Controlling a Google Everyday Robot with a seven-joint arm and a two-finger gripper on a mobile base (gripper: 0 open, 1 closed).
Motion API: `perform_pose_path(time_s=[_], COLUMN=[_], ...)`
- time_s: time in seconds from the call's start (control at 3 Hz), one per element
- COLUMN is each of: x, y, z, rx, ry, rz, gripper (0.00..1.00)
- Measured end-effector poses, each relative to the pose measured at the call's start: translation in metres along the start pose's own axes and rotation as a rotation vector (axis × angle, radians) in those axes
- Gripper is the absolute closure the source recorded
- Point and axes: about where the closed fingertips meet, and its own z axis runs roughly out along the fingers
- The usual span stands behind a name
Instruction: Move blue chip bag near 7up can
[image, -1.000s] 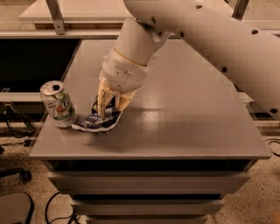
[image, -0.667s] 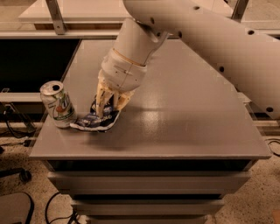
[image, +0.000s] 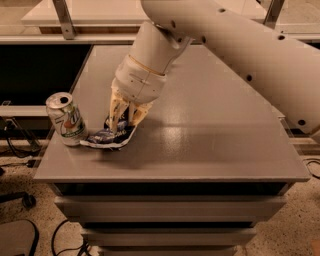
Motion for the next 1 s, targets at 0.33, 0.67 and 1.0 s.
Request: perform_pose_path(time_s=[0.33, 0.67, 1.0], x=[0.0011, 0.0034, 0.0078], y=[0.0, 0.0015, 0.0043], z=[0.0014, 0.0006, -0.0057], rx=[0.002, 0.004, 0.019], ry=[-0.005, -0.009, -0.002], rz=[0.001, 0.007, 0.012], gripper=[0.15, 0.0, 0.0])
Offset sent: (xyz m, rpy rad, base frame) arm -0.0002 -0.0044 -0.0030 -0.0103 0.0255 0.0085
